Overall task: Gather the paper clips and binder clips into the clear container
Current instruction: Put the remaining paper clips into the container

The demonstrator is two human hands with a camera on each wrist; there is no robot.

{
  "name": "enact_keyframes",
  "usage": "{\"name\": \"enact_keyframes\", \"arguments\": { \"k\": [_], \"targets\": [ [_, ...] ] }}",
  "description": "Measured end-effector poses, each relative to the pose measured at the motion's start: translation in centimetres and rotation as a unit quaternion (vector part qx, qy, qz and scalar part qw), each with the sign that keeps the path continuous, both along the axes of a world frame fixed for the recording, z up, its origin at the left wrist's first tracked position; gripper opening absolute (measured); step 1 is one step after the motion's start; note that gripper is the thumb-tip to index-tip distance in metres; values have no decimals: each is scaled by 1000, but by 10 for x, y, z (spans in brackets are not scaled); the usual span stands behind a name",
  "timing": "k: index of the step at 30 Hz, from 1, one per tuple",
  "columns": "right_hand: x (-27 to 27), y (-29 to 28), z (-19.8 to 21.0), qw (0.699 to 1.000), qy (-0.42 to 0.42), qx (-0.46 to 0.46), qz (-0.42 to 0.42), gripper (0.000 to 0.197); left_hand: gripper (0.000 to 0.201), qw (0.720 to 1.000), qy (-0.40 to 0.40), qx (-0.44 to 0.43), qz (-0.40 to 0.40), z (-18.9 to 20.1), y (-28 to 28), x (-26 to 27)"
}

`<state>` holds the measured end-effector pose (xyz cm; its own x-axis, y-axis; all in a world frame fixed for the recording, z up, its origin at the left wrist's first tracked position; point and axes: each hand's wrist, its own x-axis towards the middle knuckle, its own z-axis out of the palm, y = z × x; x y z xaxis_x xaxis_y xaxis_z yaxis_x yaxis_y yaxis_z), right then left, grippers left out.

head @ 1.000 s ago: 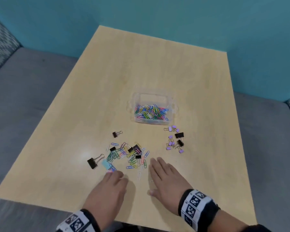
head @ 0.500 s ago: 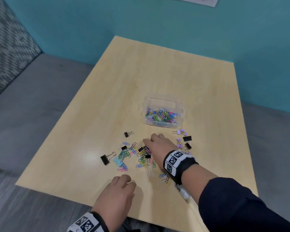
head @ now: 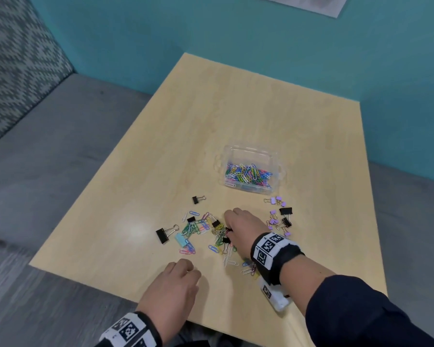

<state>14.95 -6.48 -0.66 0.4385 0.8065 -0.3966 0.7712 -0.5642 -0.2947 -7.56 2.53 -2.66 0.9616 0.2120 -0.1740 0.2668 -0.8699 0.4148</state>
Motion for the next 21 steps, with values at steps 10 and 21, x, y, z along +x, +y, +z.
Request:
{"name": "enact_keyframes", "arguments": {
  "k": [10,21],
  "targets": [
    [-7,-34,5,990,4,112,-88,18,13,999,31,-6,31,6,-3,79],
    [25,-129,-20,730,257,215,-595,14,14,986,137,91,-18,2,-21,138]
  ]
}}
